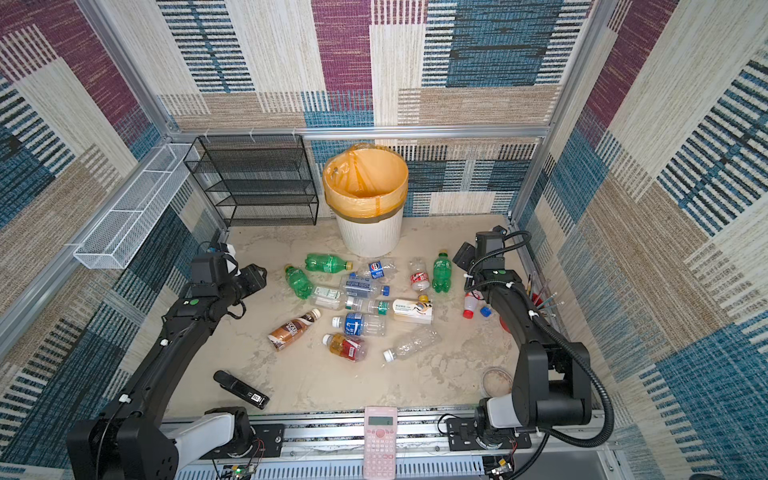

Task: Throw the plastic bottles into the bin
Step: 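Reach the right gripper to the clear bottle with red label and grasp it, then drop the clear bottle into the bin while the left arm moves forward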

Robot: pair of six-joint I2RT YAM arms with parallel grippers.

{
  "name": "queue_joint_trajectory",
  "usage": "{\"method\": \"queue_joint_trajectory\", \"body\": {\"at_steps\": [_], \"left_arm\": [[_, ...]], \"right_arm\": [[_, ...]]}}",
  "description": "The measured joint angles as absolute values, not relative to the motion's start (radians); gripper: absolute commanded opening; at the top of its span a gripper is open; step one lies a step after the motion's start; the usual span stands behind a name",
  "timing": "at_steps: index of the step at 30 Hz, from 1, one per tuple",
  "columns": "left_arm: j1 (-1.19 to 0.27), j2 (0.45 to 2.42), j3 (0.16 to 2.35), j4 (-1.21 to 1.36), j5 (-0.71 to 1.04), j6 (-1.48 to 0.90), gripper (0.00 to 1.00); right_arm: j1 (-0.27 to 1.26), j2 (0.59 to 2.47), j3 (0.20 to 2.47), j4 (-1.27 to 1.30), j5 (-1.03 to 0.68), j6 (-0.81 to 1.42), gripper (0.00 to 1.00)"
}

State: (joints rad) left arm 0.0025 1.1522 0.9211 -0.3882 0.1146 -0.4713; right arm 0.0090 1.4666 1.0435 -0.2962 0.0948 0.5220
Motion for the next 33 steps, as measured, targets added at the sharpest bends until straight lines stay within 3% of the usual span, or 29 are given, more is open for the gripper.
{"method": "queue_joint_trajectory", "body": {"at_steps": [8,17,21,26,33], "left_arm": [[-0.016,1.127,0.931,-0.593,0.145,-0.471,0.55],[-0.027,1.083,0.932,-0.665,0.164,-0.471,0.56],[-0.027,1.086,0.950,-0.677,0.164,-0.470,0.56],[-0.028,1.093,0.963,-0.690,0.165,-0.467,0.56],[-0.031,1.094,0.984,-0.700,0.172,-0.467,0.56]], "right_arm": [[0.009,1.774,1.256,-0.488,0.171,0.501,0.84],[-0.019,1.913,1.343,-0.549,0.212,0.446,0.84],[-0.028,1.961,1.343,-0.566,0.194,0.429,0.75],[-0.028,1.944,1.312,-0.557,0.153,0.413,0.49],[-0.030,1.707,1.196,-0.486,0.105,0.396,0.42]]}}
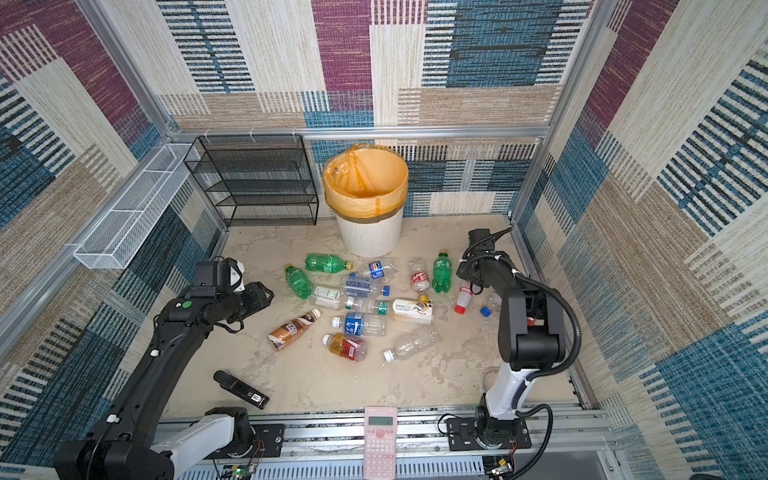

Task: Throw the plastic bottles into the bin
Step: 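Drop the clear bottle into the bin while the left arm moves forward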

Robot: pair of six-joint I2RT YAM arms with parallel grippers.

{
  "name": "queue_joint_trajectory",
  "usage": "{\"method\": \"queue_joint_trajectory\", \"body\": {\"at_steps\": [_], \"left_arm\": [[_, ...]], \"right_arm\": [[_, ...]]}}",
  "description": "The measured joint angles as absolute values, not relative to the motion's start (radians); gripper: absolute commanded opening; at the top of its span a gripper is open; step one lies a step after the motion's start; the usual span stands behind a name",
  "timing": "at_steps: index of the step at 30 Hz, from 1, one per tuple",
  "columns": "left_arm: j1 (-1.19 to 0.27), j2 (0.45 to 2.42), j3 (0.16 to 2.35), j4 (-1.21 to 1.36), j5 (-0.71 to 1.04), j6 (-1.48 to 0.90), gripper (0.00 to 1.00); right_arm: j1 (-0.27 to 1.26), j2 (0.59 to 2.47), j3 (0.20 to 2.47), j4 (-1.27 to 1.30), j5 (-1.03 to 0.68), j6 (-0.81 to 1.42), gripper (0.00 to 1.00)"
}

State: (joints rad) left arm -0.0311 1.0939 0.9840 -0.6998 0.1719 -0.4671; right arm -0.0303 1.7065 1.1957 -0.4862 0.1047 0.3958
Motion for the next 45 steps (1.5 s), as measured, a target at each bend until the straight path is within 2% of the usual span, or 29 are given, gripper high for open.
{"method": "queue_joint_trajectory", "body": {"at_steps": [3,8,14,21,24,27,28,29,30,32,33,35,39,41,43,45], "left_arm": [[-0.033,1.091,0.989,-0.699,0.189,-0.467,0.56],[-0.037,1.053,0.982,-0.669,0.223,-0.467,0.56],[-0.042,0.991,0.933,-0.572,0.301,-0.479,0.56],[-0.048,0.935,0.923,-0.510,0.346,-0.524,0.56],[-0.048,0.923,0.921,-0.505,0.348,-0.531,0.56],[-0.051,0.923,0.924,-0.506,0.355,-0.542,0.56],[-0.052,0.922,0.926,-0.506,0.358,-0.543,0.56],[-0.055,0.919,0.928,-0.506,0.360,-0.545,0.56],[-0.056,0.912,0.929,-0.506,0.365,-0.546,0.56],[-0.058,0.894,0.929,-0.507,0.366,-0.549,0.56],[-0.060,0.884,0.929,-0.507,0.366,-0.550,0.56],[-0.060,0.869,0.929,-0.507,0.365,-0.550,0.56],[-0.061,0.864,0.933,-0.522,0.361,-0.550,0.56],[-0.061,0.864,0.939,-0.524,0.346,-0.550,0.56],[-0.061,0.868,0.947,-0.524,0.346,-0.550,0.56],[-0.062,0.870,0.950,-0.523,0.345,-0.550,0.56]], "right_arm": [[-0.030,1.546,1.094,-0.393,0.048,0.393,0.41],[-0.008,1.235,0.815,-0.090,-0.123,0.392,0.21],[0.101,1.003,0.521,0.433,-0.256,0.384,0.20],[0.163,1.030,0.526,0.909,-0.261,0.397,0.19],[0.210,1.149,0.680,1.027,-0.245,0.408,0.19],[0.258,1.346,0.964,1.070,-0.223,0.408,0.19],[0.268,1.413,1.069,1.065,-0.218,0.407,0.21],[0.278,1.487,1.190,1.052,-0.215,0.407,0.27],[0.287,1.580,1.342,1.023,-0.213,0.408,0.46],[0.298,1.753,1.628,0.934,-0.213,0.415,0.65],[0.302,1.860,1.797,0.859,-0.218,0.415,0.79],[0.306,2.083,2.127,0.688,-0.223,0.419,1.00],[0.302,2.484,2.674,0.264,-0.225,0.443,1.00],[0.301,2.507,2.586,0.265,-0.215,0.428,0.99],[0.300,2.425,2.299,0.361,-0.219,0.416,0.97],[0.303,2.287,2.113,0.399,-0.209,0.386,0.94]]}}
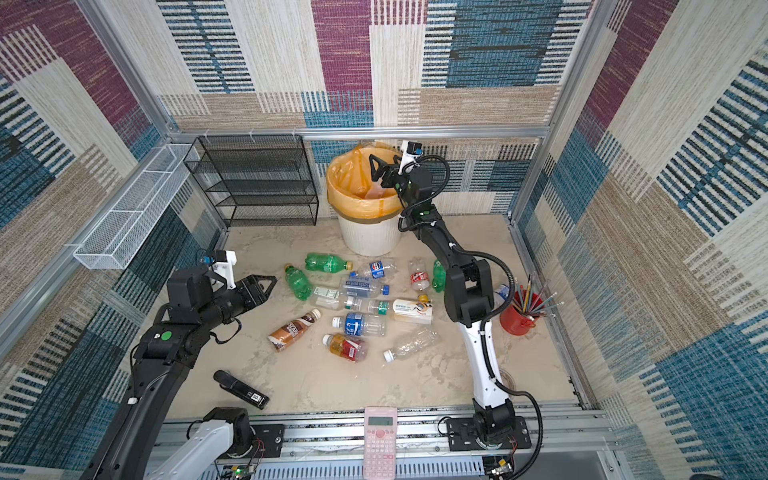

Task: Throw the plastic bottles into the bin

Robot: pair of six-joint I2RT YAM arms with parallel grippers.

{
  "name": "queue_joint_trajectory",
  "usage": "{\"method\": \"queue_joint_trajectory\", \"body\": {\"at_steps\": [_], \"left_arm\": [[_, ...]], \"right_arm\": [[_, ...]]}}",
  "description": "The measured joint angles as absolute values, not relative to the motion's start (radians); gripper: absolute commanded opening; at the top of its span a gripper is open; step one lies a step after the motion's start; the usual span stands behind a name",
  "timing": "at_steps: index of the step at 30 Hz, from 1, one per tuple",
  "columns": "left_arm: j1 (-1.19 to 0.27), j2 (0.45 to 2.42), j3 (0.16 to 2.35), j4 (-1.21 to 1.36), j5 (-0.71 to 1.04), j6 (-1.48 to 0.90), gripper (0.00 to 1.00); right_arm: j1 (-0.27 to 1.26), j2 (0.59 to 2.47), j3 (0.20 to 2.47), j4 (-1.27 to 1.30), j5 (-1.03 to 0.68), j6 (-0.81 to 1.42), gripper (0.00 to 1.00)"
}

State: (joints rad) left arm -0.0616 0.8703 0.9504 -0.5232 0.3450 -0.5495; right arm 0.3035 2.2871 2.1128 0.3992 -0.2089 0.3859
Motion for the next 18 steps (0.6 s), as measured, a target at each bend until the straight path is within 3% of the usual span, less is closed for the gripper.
{"method": "queue_joint_trajectory", "body": {"at_steps": [10,14,18], "left_arm": [[-0.066,0.883,0.948,-0.504,0.345,-0.561,0.55],[-0.067,0.894,0.942,-0.503,0.345,-0.572,0.54],[-0.067,0.896,0.926,-0.495,0.346,-0.572,0.54]], "right_arm": [[0.303,1.578,1.884,0.491,-0.232,0.276,0.86],[0.303,1.460,1.805,0.621,-0.235,0.249,0.80],[0.301,1.413,1.585,0.395,-0.197,0.246,0.77]]}}
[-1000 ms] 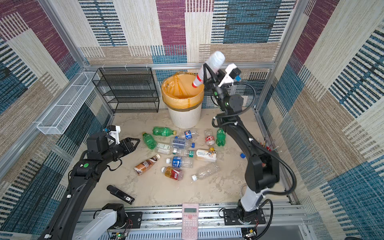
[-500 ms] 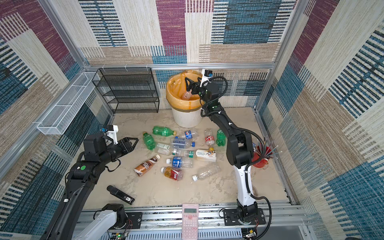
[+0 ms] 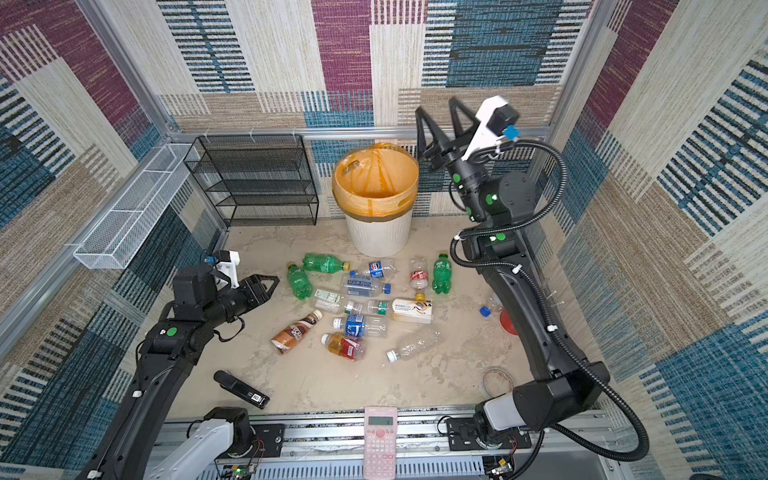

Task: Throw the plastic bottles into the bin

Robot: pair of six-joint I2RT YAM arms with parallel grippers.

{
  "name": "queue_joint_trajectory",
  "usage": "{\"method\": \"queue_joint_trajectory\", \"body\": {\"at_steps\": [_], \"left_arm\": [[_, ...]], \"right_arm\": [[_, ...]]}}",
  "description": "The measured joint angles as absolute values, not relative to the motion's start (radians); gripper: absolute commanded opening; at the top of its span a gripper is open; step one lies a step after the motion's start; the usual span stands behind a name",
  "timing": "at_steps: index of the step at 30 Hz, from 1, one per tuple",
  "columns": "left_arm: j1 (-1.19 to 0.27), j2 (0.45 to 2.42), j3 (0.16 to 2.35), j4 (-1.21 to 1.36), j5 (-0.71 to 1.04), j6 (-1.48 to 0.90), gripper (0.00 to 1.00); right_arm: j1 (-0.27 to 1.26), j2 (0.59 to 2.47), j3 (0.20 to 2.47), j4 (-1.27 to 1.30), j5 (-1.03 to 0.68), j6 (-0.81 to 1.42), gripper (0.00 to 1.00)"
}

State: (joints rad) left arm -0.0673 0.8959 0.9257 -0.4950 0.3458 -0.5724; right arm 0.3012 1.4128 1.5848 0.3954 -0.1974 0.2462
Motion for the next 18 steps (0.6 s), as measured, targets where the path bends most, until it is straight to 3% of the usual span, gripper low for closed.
{"method": "queue_joint_trajectory", "body": {"at_steps": [9,18], "left_arm": [[-0.083,0.935,0.907,-0.519,0.346,-0.564,0.54],[-0.257,1.172,0.957,-0.725,0.178,-0.469,0.63]], "right_arm": [[0.304,1.162,0.939,0.191,-0.147,0.380,0.74],[0.306,1.009,0.610,0.074,-0.171,0.470,0.74]]}}
